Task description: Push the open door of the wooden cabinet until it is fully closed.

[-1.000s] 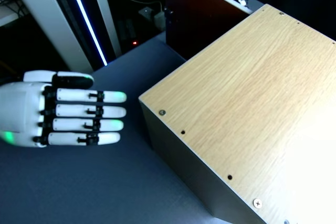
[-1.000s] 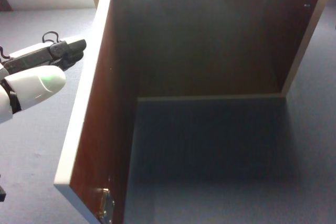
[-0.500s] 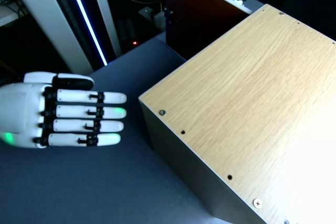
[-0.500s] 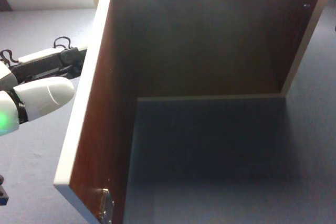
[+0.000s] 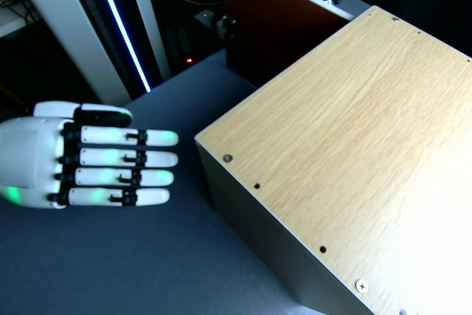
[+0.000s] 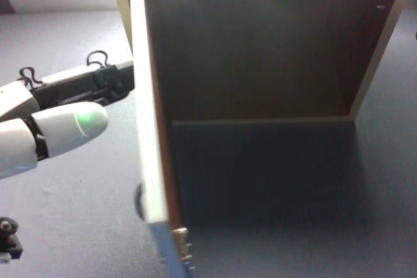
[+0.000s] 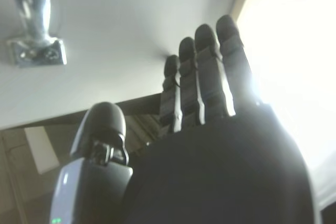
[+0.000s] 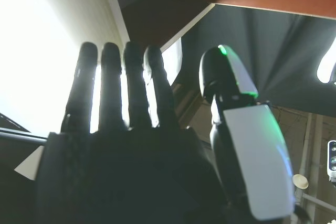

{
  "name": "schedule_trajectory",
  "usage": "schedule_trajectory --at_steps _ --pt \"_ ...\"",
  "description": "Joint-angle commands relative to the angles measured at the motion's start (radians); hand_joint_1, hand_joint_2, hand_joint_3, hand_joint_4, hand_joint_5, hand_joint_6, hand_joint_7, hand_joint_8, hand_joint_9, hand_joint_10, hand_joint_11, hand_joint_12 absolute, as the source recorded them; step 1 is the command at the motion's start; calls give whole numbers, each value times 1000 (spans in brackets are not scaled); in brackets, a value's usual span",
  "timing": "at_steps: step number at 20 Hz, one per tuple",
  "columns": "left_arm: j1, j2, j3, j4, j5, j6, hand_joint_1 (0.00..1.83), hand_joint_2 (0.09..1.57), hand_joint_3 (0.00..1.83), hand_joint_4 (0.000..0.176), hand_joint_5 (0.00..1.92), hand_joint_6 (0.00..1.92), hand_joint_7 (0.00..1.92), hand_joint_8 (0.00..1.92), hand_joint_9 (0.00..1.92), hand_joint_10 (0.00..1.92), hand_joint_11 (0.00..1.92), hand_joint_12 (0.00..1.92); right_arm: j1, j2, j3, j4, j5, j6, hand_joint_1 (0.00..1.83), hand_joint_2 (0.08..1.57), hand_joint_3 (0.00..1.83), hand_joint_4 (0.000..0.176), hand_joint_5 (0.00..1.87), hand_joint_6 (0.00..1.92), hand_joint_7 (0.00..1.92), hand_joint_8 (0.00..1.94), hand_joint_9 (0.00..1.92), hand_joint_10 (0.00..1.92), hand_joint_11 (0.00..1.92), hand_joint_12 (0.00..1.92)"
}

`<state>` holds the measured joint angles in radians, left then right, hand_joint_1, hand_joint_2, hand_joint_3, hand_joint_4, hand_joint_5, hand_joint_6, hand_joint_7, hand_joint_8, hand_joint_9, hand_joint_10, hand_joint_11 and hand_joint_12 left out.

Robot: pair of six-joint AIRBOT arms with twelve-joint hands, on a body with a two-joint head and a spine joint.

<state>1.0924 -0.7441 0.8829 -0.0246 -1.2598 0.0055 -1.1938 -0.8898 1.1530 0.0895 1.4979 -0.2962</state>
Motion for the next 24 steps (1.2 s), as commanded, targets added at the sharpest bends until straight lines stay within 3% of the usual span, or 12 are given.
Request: schedule_trajectory --at_steps 1,4,5,9,10,13,17,24 --pt "-11 -6 1 -5 -115 -6 15 1450 3 47 248 0 274 0 271 0 257 15 4 -2 6 29 121 7 493 1366 0 0 254 2 221 5 177 4 0 378" --pt "-32 -22 11 22 -98 -6 65 1462 3 15 272 3 274 0 254 0 242 4 4 -2 6 29 121 7 530 1360 0 0 262 1 234 2 187 3 0 388" --pt "-45 -28 15 38 -89 -6 137 1456 0 21 259 0 265 3 232 4 222 11 4 -2 6 29 121 7 480 1353 0 0 259 0 239 1 192 5 0 382" --pt "-87 -52 30 82 -54 -6 96 1467 3 26 210 0 248 2 215 3 226 14 4 -2 6 29 122 7 499 1360 0 0 273 0 236 1 193 3 0 416" --pt "-95 -56 33 90 -46 -6 87 1470 4 0 222 6 241 0 215 2 236 18 4 -2 6 29 122 8 486 1360 1 0 272 0 225 0 180 1 0 401" --pt "-139 -81 51 133 -4 -6 17 1475 5 0 194 0 231 0 228 2 256 16 4 -2 6 30 122 8 481 1362 1 0 268 1 196 5 136 6 0 272" --pt "-168 -117 68 159 32 -6 0 1494 6 0 215 8 243 9 225 6 249 9 5 -2 6 31 122 8 508 1365 0 0 257 1 224 4 188 9 15 359" --pt "-228 -164 98 188 71 -6 23 1502 1 0 247 7 290 10 265 9 249 5 5 -2 5 31 123 8 516 1359 1 0 252 2 206 3 175 3 11 348"
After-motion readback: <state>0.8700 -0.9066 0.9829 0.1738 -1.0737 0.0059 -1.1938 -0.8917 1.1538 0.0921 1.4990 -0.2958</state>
